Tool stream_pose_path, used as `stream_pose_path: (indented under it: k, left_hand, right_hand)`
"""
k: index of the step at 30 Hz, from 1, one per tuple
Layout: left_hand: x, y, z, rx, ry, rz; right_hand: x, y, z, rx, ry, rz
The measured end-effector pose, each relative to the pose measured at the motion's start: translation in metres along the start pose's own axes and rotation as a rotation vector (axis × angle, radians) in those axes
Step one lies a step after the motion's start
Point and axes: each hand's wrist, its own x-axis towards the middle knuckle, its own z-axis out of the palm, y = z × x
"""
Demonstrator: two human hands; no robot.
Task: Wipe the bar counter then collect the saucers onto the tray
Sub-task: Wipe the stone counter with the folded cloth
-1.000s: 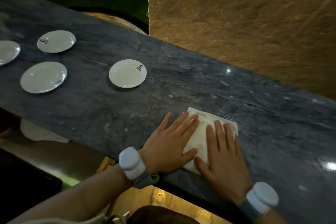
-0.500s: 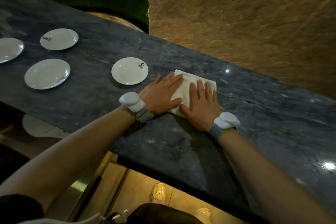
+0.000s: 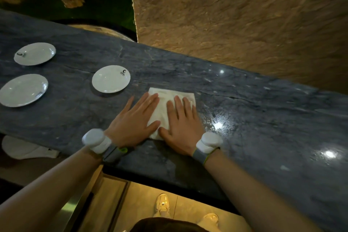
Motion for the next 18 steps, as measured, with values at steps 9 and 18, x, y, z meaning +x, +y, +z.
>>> stream_pose_path:
  k: [9,18]
  left_hand:
    - [-0.037,0.028,0.011,-0.067,0.031,-0.094]
    - [-0.026,0.044,0.013,-0.106,0.023,-0.100]
  right_hand:
    - [-0.031,0.000,0.007,0.011,0.040,-0.111]
    - [-0.036,0.027,0.005,0.041,0.019,-0.146]
